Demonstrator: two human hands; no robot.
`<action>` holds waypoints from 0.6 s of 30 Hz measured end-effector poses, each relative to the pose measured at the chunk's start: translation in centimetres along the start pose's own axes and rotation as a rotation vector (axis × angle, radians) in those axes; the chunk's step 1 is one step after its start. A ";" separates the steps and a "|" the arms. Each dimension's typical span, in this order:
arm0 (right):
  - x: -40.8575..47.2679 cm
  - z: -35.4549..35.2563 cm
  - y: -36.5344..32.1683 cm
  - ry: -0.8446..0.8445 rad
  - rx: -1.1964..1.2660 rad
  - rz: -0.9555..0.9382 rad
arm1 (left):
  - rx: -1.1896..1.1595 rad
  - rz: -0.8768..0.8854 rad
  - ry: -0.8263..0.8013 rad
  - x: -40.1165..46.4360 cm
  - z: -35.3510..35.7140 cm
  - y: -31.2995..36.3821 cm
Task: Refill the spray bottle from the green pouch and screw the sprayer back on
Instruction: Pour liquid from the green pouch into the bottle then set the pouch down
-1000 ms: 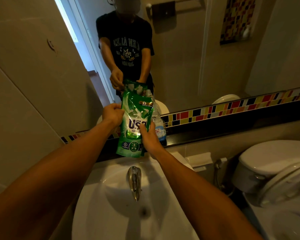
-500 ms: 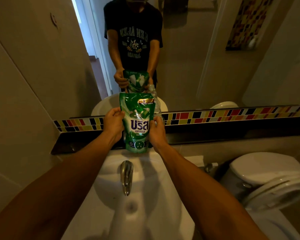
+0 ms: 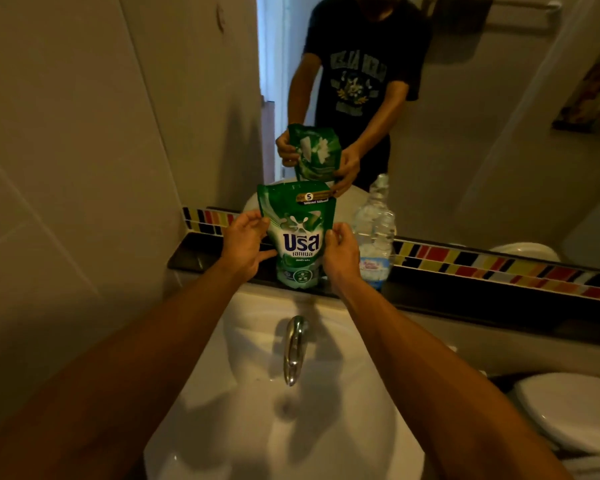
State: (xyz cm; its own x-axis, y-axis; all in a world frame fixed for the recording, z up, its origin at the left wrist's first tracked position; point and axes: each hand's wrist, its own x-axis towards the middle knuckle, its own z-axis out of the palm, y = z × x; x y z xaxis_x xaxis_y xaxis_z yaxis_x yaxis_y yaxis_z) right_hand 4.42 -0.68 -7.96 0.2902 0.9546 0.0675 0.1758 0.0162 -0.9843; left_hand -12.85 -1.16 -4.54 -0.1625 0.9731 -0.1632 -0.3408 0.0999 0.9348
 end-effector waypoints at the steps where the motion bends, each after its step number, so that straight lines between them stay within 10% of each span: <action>1: 0.1 1.0 -0.1 -0.022 0.014 0.010 | 0.010 0.008 0.024 0.2 -0.7 0.3; 18: 3.0 19.3 0.2 -0.332 0.111 0.110 | -0.026 0.139 0.409 5.3 -13.1 3.6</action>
State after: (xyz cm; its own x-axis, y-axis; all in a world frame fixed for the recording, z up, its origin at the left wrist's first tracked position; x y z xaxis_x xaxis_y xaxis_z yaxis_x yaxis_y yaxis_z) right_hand -12.86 7.95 -11.09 -0.0223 0.9967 -0.0785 0.0519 -0.0772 -0.9957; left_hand -27.05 1.60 -6.20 -0.5603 0.8141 -0.1529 -0.3125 -0.0367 0.9492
